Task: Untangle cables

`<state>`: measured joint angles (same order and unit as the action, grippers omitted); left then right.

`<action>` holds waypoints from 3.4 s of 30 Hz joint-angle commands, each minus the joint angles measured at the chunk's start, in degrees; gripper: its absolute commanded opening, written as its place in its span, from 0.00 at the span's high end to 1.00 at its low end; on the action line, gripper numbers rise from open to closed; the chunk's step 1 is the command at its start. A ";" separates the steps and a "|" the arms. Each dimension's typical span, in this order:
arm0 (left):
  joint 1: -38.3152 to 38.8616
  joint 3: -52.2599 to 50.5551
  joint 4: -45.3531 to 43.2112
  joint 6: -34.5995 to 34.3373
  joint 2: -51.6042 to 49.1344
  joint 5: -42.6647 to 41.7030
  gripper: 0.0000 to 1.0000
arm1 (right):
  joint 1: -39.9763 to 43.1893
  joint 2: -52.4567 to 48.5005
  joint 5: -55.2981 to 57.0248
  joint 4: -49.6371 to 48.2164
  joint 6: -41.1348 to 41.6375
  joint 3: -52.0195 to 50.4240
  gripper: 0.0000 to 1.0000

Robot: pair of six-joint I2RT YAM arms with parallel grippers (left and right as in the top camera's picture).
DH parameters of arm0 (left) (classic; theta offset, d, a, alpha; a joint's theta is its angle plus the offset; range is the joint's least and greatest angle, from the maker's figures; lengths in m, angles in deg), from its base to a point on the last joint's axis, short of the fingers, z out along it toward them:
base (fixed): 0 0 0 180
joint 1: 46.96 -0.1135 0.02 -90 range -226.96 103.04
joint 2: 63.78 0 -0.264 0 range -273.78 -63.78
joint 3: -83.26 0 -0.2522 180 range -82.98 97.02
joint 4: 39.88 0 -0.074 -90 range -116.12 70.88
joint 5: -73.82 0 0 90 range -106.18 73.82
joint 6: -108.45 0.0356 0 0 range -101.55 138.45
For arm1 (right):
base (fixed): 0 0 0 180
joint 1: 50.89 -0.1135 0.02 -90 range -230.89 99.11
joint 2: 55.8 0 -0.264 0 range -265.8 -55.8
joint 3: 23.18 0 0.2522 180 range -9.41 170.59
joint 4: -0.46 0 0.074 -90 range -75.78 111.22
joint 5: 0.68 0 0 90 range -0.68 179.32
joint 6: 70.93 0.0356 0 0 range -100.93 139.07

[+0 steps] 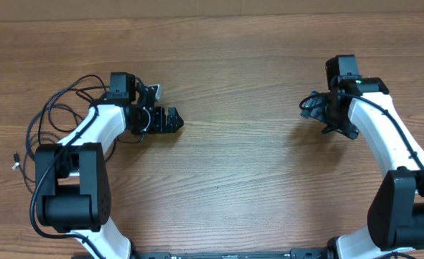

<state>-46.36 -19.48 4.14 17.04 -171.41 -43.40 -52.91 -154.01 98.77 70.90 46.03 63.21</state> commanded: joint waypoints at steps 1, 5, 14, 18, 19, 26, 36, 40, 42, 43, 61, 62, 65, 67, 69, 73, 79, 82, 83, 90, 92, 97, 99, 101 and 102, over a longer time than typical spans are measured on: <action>1.44 -3.08 1.03 -1.42 1.09 5.07 0.01 | -0.15 -0.31 0.81 -0.07 -0.04 -0.28 0.00; 3.91 -4.83 1.05 -2.54 7.28 10.40 0.00 | -0.15 -0.31 0.81 -0.07 -0.02 -0.28 0.00; 6.56 -6.14 3.76 -3.56 14.34 13.70 0.01 | -0.15 -0.31 0.81 -0.07 -0.02 -0.28 0.00; 6.56 -6.14 3.76 -3.52 13.94 14.21 0.01 | -0.15 -0.31 0.81 -0.07 -0.02 -0.28 0.00; 6.56 -6.14 3.76 -3.52 13.94 14.19 0.01 | -0.15 -0.31 0.81 -0.07 -0.02 -0.28 0.00; 6.56 -6.14 3.76 -3.52 13.94 14.19 0.00 | -0.15 -0.31 0.81 -0.07 -0.02 -0.28 0.00; 6.56 -6.14 3.76 -3.52 13.94 14.19 0.00 | -0.15 -0.31 0.81 -0.07 -0.04 -0.28 0.00; 6.56 -6.14 3.76 -3.52 13.94 14.19 0.01 | -0.15 -0.31 0.81 -0.07 -0.02 -0.28 0.00; 6.56 -6.14 3.76 -3.52 13.94 14.19 0.01 | -0.15 -0.31 0.81 -0.07 -0.02 -0.28 0.00; 6.56 -6.14 3.76 -3.52 13.94 14.19 0.00 | -0.15 -0.31 0.81 -0.07 -0.02 -0.28 0.00; 6.56 -6.14 3.76 -3.52 13.94 14.19 0.01 | -0.15 -0.31 0.81 -0.07 -0.02 -0.28 0.00; 6.56 -6.14 3.76 -3.52 13.94 14.19 0.01 | -0.15 -0.31 0.81 -0.07 -0.02 -0.28 0.00; 6.56 -6.14 3.76 -3.52 13.94 14.19 0.01 | -0.15 -0.31 0.83 -0.07 -0.02 -0.28 0.00; 6.56 -6.14 3.76 -3.52 13.94 14.19 0.00 | -0.15 -0.31 0.81 -0.07 -0.04 -0.28 0.00; 6.56 -6.14 3.76 -3.52 13.94 14.19 0.00 | -0.15 -0.31 0.81 -0.07 -0.04 -0.28 0.00; 6.56 -6.14 3.76 -3.52 13.94 14.19 0.01 | -0.15 -0.31 0.81 -0.07 -0.02 -0.28 0.00; 6.49 -6.14 3.76 -3.52 13.09 14.21 0.00 | -0.15 -0.31 0.81 -0.07 -0.02 -0.28 0.00; 6.51 -6.14 3.76 -3.52 12.79 14.19 0.01 | -0.15 -0.31 0.81 -0.07 -0.02 -0.28 0.00; 6.49 -6.14 3.74 -3.52 12.79 14.19 0.01 | -0.15 -0.31 0.81 -0.07 -0.04 -0.28 0.00; 7.37 -6.14 3.76 -3.52 13.29 14.19 0.00 | -0.15 -0.31 0.81 -0.07 -0.02 -0.28 0.00; 8.09 -6.14 3.78 -3.52 14.53 14.19 0.00 | -0.15 -0.31 0.81 -0.07 -0.02 -0.28 0.00; 9.22 -6.14 3.78 -3.52 18.12 14.21 0.01 | -0.15 -0.31 0.81 -0.07 -0.04 -0.28 0.00; 9.62 -6.14 3.76 -3.52 20.41 14.16 0.00 | -0.15 -0.31 0.81 -0.07 -0.02 -0.28 0.00; 9.66 -6.14 3.78 -3.52 23.28 14.19 0.00 | -0.15 -0.31 0.81 -0.07 -0.04 -0.28 0.00; 9.66 -6.14 3.78 -3.52 24.37 14.19 0.00 | -0.15 -0.31 0.81 -0.07 -0.02 -0.28 0.00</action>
<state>-37.18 -25.31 7.98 14.09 -152.07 -29.39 -52.91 -154.01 98.75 70.90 46.03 63.21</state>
